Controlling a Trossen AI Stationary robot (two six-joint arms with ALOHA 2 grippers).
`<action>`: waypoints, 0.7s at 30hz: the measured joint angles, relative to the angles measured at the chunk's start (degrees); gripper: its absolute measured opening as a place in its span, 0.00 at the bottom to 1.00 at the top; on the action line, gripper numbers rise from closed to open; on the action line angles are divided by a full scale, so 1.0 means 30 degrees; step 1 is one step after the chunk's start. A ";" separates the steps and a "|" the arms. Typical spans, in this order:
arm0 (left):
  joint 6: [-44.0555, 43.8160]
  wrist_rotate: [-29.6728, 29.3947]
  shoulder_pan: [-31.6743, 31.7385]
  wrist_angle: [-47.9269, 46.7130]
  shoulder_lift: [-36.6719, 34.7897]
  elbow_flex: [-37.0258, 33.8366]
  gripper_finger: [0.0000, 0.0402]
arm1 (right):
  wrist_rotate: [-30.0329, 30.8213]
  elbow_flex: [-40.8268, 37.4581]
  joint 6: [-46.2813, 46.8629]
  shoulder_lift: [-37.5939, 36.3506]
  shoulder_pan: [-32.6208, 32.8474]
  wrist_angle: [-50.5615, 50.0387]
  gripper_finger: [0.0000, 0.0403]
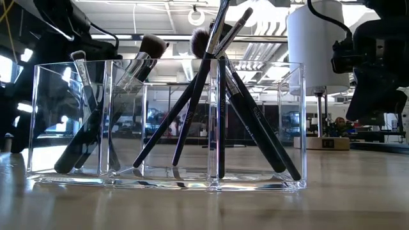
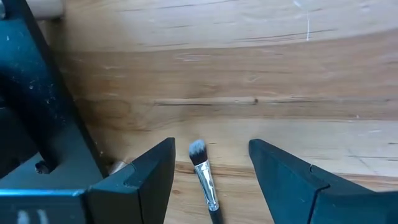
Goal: Put items in baskets/containers
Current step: Put the black eyeshadow brush into the transparent organizer
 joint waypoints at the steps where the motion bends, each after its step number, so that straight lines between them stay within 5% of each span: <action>1: 0.0061 0.0078 0.0000 0.0063 0.0006 0.0000 0.54 | 0.0000 0.0000 -0.0068 0.0000 0.0000 0.0002 0.00; 21: 0.2009 0.1469 -0.0020 0.1788 0.0058 -0.0057 0.54 | 0.0015 0.0000 -0.0491 0.0007 0.0007 0.0000 0.01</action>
